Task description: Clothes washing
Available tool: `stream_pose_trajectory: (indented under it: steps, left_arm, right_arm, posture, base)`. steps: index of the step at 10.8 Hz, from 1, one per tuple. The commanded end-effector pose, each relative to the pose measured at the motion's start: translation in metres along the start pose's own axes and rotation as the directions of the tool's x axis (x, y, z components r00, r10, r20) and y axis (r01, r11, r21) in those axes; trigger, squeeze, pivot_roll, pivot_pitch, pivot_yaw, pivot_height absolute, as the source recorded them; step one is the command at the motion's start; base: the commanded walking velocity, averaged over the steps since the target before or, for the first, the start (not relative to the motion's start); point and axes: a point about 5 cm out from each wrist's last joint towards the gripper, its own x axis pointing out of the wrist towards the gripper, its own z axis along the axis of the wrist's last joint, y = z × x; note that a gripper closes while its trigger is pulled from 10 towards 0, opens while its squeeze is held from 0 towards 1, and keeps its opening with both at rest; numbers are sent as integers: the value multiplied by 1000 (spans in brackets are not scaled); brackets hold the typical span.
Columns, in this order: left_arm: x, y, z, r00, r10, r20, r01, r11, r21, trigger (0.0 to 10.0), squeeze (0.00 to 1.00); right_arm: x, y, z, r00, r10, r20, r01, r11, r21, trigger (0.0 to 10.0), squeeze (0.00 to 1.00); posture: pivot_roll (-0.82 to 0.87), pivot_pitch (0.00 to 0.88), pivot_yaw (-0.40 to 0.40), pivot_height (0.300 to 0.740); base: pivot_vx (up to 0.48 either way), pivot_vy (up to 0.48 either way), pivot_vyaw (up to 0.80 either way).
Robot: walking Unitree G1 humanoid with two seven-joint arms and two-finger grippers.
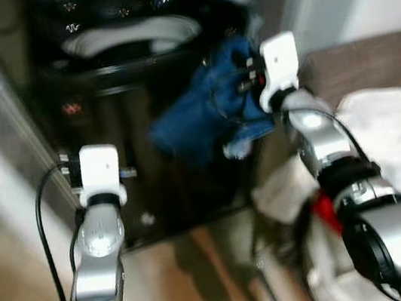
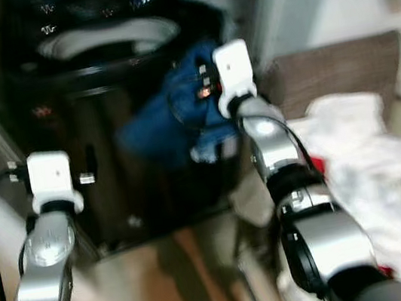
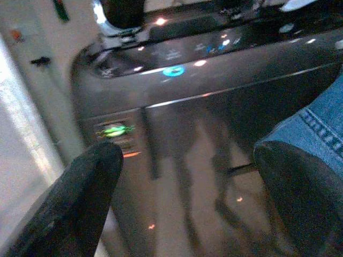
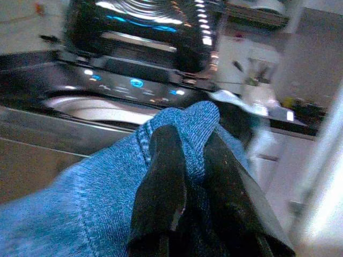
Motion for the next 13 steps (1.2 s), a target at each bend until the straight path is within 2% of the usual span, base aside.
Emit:
stream_pose_trajectory:
  steps: [1,3,4,6,8,9,11,13]
  left_arm:
    - [1,-3,5,1000,-7,19,7,1000,-3,10000,0]
    - [0,-2,5,1000,1,22,0,1000,-9,10000,0]
    - [0,-2,5,1000,1,22,-1,1000,-9,10000,0]
    - [-1,-2,5,1000,2,24,-1,1000,-8,10000,0]
    - [-2,-2,5,1000,4,24,-4,1000,-6,10000,0]
    - [-1,-1,2,1000,17,8,-17,996,87,10000,0]
    - [3,3,-1,998,53,-23,-51,995,84,10000,0]
    - [2,-1,1,1000,14,-11,-13,995,97,10000,0]
  right_arm:
    - [6,-5,14,999,-15,50,15,1000,9,0,0]
    - [14,-5,22,999,-13,41,13,1000,3,0,0]
    - [20,-5,29,1000,-3,27,4,999,-35,0,0]
    - [22,-4,32,999,6,45,-6,1000,-9,0,0]
    - [19,3,22,1000,17,24,-17,1000,12,0,0]
    - [16,3,16,1000,1,18,-1,999,32,0,0]
    - [13,3,8,1000,-26,-13,27,999,40,0,0]
    - [7,3,-4,997,-57,-52,58,998,18,0,0]
  posture:
    - [40,0,-55,740]
    - [41,0,-55,740]
    - [45,0,-59,740]
    - [52,0,-64,740]
    - [65,0,-73,740]
    - [69,0,-76,740]
    - [68,0,-77,740]
    - [56,0,-69,740]
  base:
    - [469,0,0]
    - [465,0,0]
    - [465,0,0]
    - [463,0,691]
    - [463,0,572]
    - [0,0,500]
    - [0,0,575]
    - [0,0,234]
